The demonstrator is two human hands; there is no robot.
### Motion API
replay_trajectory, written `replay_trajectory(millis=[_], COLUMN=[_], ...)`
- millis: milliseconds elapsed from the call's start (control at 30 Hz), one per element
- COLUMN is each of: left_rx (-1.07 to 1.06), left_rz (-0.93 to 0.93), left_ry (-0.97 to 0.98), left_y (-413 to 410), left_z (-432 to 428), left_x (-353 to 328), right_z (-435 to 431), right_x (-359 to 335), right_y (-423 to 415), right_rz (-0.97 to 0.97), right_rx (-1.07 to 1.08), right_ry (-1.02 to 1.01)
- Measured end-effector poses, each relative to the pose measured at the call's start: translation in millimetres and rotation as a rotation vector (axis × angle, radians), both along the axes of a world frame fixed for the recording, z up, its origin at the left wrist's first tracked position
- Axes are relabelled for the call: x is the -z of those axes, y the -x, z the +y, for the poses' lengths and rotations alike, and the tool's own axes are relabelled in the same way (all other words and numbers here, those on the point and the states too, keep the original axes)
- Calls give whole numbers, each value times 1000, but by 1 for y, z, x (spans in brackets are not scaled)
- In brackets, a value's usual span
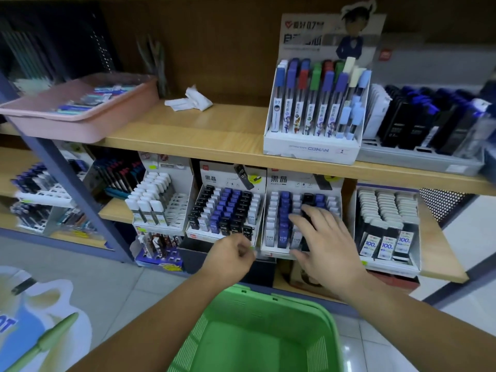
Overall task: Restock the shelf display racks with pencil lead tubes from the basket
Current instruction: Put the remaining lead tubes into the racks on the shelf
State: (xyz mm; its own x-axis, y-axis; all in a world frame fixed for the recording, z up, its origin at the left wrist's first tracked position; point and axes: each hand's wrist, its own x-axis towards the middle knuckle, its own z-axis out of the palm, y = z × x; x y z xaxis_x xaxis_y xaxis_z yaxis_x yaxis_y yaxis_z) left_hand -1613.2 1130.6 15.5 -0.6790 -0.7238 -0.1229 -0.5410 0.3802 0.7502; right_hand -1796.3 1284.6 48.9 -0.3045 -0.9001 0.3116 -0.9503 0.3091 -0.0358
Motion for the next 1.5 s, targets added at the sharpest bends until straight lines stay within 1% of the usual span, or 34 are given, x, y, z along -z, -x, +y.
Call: replay_trajectory(millis=[100,133,233,333,567,667,733,867,933,1067,1167,1233,1333,1400,1433,1500], left_rx=[-102,-133,-164,-168,-187,-187,-260,-485,-539,-512,-488,-516,-658,-761,-786,-755], left_rz=[1,16,77,116,111,73,64,75,69,38,32,23,70,152,163,142], left_ry=[-16,-26,-63,-90,-126,-87,-64,-109,-103,-86,-88,-95,-79,-115,-129,-142], left_y=[1,2,11,17,29,26,18,-2,-9,-11,-11,-14,-25,-38,-44,-52], left_z=[-2,-1,2,2,-2,-3,-7,-24,-32,-42,-50,-53,-60,-68,-71,-79], left_x=[10,12,16,21,26,24,23,21,21,25,29,29,26,25,25,25], right_z=[-5,-5,-8,-17,-21,-20,-19,-24,-29,-37,-36,-33,-40,-56,-66,-83], right_x=[5,9,17,19,23,22,22,23,22,21,18,13,10,13,16,23], right_y=[-3,-3,5,13,24,24,21,12,9,12,14,8,-27,-57,-67,-76], right_rz=[5,-2,10,36,28,35,38,37,22,-1,0,47,132,121,102,45], right_rx=[82,117,158,154,156,166,160,169,194,199,228,189,-65,-176,-179,-138], right_ry=[-119,-131,-63,-55,-38,-42,-16,0,-19,-83,-87,-50,10,-14,-34,-64])
